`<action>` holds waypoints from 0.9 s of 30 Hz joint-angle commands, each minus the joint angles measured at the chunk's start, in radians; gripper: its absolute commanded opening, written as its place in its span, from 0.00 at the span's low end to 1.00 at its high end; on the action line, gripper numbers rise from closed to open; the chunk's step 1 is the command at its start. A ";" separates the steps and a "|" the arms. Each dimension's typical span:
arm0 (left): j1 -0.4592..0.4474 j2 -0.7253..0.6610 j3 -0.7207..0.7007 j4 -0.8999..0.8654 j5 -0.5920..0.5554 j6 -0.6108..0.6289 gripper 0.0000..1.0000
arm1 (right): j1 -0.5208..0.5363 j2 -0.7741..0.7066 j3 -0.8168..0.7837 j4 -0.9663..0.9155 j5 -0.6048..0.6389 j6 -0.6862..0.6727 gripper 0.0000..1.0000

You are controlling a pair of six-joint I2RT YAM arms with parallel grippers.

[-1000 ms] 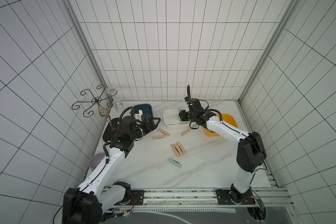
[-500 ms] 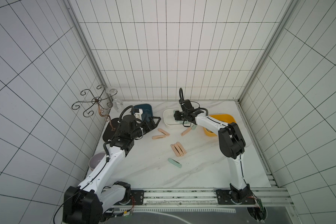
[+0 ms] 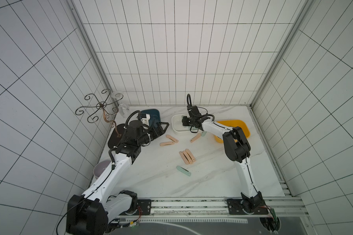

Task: Place the fruit knives into the storage box by color
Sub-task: Place the fruit knife in the storage box.

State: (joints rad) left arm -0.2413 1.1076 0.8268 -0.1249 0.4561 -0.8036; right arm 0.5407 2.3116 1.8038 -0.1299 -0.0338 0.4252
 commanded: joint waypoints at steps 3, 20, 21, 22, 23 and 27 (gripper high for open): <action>-0.001 0.005 0.032 0.000 -0.009 0.013 0.97 | -0.012 0.031 0.112 0.008 0.020 -0.011 0.28; -0.002 0.004 0.037 0.001 -0.009 0.009 0.97 | -0.018 0.077 0.141 -0.032 0.005 -0.030 0.32; -0.001 0.005 0.037 0.000 -0.008 0.009 0.97 | -0.018 0.077 0.141 -0.031 0.004 -0.028 0.33; -0.001 0.005 0.037 0.000 -0.010 0.011 0.97 | -0.018 0.076 0.141 -0.031 0.002 -0.027 0.33; -0.001 0.005 0.037 0.001 -0.009 0.011 0.97 | -0.019 0.074 0.141 -0.032 0.000 -0.026 0.33; -0.001 0.007 0.044 -0.002 -0.009 0.012 0.97 | -0.019 0.050 0.144 -0.031 -0.016 -0.027 0.33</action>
State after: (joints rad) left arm -0.2413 1.1076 0.8322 -0.1291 0.4561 -0.8001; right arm 0.5282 2.3806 1.8282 -0.1490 -0.0372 0.4038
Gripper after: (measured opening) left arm 0.973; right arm 0.331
